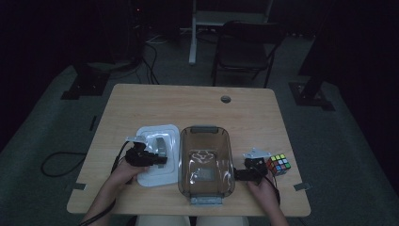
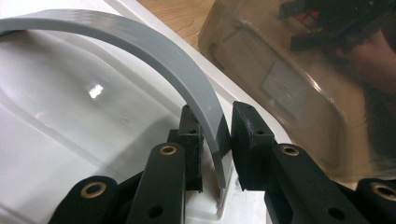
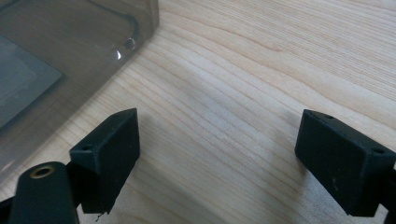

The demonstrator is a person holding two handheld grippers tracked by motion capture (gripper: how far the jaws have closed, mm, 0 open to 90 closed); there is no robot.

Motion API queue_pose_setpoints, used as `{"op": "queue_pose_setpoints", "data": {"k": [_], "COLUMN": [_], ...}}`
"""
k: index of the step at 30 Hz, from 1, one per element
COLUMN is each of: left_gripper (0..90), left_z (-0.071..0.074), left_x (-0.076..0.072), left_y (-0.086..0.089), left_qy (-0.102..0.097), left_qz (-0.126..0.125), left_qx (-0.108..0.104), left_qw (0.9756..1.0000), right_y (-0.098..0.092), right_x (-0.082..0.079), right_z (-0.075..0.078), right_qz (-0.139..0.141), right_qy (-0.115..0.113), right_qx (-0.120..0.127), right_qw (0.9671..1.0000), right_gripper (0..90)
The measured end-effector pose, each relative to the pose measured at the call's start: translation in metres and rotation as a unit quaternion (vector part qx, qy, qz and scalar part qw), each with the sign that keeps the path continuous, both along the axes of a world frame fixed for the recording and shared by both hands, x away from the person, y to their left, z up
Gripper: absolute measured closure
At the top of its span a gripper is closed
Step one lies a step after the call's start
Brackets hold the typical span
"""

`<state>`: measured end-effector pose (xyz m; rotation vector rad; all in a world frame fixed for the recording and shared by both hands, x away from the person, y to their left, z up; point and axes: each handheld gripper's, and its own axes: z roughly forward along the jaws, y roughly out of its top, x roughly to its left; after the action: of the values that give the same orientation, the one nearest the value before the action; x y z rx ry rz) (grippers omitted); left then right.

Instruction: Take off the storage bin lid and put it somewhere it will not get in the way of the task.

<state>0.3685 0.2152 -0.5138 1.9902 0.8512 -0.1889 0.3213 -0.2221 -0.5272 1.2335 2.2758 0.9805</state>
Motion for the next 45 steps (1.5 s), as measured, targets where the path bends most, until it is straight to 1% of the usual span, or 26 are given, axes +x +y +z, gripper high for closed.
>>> {"op": "queue_pose_setpoints", "data": {"k": [5, 8, 9, 11, 12, 14, 16, 17, 19, 20, 22, 23, 24, 25, 28, 29, 30, 31, 32, 33, 36, 38, 40, 41, 43, 45], "left_gripper": [73.7, 71.5, 69.5, 61.0, 60.7, 52.4, 52.3, 52.3, 51.9, 46.9, 45.6, 41.8, 35.0, 31.4, 24.3, 16.8, 14.5, 14.5, 13.5, 8.6, 8.4, 0.6, 0.6, 0.6, 0.6, 0.6], "left_z": [-0.004, -0.007, -0.007, -0.005, -0.004, -0.002, 0.000, 0.000, 0.002, 0.003, 0.005, 0.005, 0.006, 0.007, 0.011, 0.012, 0.014, 0.015, 0.017, 0.018, 0.022, 0.023, 0.024, 0.024, 0.022, 0.020], "left_x": [0.003, 0.004, 0.004, 0.003, 0.003, 0.002, 0.002, 0.001, 0.000, -0.001, -0.002, -0.002, -0.003, -0.003, -0.005, -0.006, -0.007, -0.009, -0.010, -0.011, -0.014, -0.016, -0.018, -0.020, -0.022, -0.025], "left_y": [-0.001, -0.002, -0.003, -0.003, -0.003, -0.002, 0.000, 0.000, 0.001, 0.001, 0.001, 0.001, 0.002, 0.002, 0.004, 0.004, 0.004, 0.004, 0.005, 0.005, 0.008, 0.010, 0.014, 0.015, 0.018, 0.021], "left_qy": [0.002, -0.002, -0.006, -0.013, -0.017, -0.018, -0.024, -0.021, -0.024, -0.026, -0.028, -0.029, -0.026, -0.024, -0.027, -0.031, -0.034, -0.039, -0.041, -0.044, -0.060, -0.061, -0.065, -0.069, -0.074, -0.073], "left_qz": [0.009, 0.013, 0.016, 0.026, 0.030, 0.040, 0.046, 0.048, 0.051, 0.054, 0.057, 0.053, 0.052, 0.056, 0.063, 0.062, 0.065, 0.068, 0.068, 0.071, 0.089, 0.096, 0.105, 0.110, 0.126, 0.138], "left_qx": [0.001, 0.003, 0.004, 0.011, 0.011, 0.015, 0.025, 0.022, 0.026, 0.032, 0.042, 0.038, 0.039, 0.042, 0.043, 0.049, 0.054, 0.056, 0.053, 0.053, 0.065, 0.070, 0.070, 0.077, 0.095, 0.102], "left_qw": [1.0000, 0.9999, 0.9999, 0.9995, 0.9993, 0.9989, 0.9983, 0.9984, 0.9981, 0.9977, 0.9971, 0.9975, 0.9975, 0.9973, 0.9967, 0.9964, 0.9959, 0.9954, 0.9954, 0.9951, 0.9921, 0.9910, 0.9899, 0.9885, 0.9847, 0.9824], "right_y": [0.000, 0.000, 0.000, 0.000, 0.000, 0.000, 0.000, 0.000, 0.000, 0.000, 0.000, 0.000, 0.000, 0.000, 0.000, 0.000, 0.000, 0.000, 0.000, 0.000, 0.000, 0.000, 0.000, 0.000, 0.000, 0.000], "right_x": [0.000, 0.000, 0.000, 0.000, 0.000, 0.000, 0.000, 0.000, 0.000, 0.000, 0.000, 0.000, 0.000, 0.000, 0.000, 0.000, 0.000, 0.000, 0.000, 0.000, 0.000, 0.000, 0.000, 0.000, 0.000, 0.000], "right_z": [0.000, 0.000, 0.000, 0.000, 0.000, 0.000, 0.000, 0.000, 0.000, 0.000, 0.000, 0.000, 0.000, 0.000, 0.000, 0.000, 0.000, 0.000, 0.000, 0.000, 0.000, 0.000, 0.000, 0.000, 0.000, 0.000], "right_qz": [0.000, 0.000, 0.000, 0.000, 0.000, 0.000, 0.000, 0.000, 0.000, 0.000, 0.000, 0.000, 0.000, 0.000, 0.000, 0.000, 0.000, 0.000, 0.000, 0.000, 0.000, 0.000, 0.000, 0.000, 0.000, 0.000], "right_qy": [0.000, 0.000, 0.000, 0.000, 0.000, 0.000, 0.000, 0.000, 0.000, 0.000, 0.000, 0.000, 0.000, 0.000, 0.000, 0.000, 0.000, 0.000, 0.000, 0.000, 0.000, 0.000, 0.000, 0.000, 0.000, 0.000], "right_qx": [0.000, 0.000, 0.000, 0.000, 0.000, 0.000, 0.000, 0.000, 0.000, 0.000, 0.000, 0.000, 0.000, 0.000, 0.000, 0.000, 0.000, 0.000, 0.000, 0.000, 0.000, 0.000, 0.000, 0.000, 0.000, 0.000], "right_qw": [1.0000, 1.0000, 1.0000, 1.0000, 1.0000, 1.0000, 1.0000, 1.0000, 1.0000, 1.0000, 1.0000, 1.0000, 1.0000, 1.0000, 1.0000, 1.0000, 1.0000, 1.0000, 1.0000, 1.0000, 1.0000, 1.0000, 1.0000, 1.0000, 1.0000, 1.0000], "right_gripper": [13.8, 13.8, 13.8, 13.8, 13.8, 13.8, 13.8, 13.8, 13.8, 13.8, 13.8, 13.8, 13.8, 13.8, 13.8, 13.8, 13.8, 13.8, 13.8, 13.8, 13.8, 13.8, 13.8, 13.8, 13.8, 13.8]}}
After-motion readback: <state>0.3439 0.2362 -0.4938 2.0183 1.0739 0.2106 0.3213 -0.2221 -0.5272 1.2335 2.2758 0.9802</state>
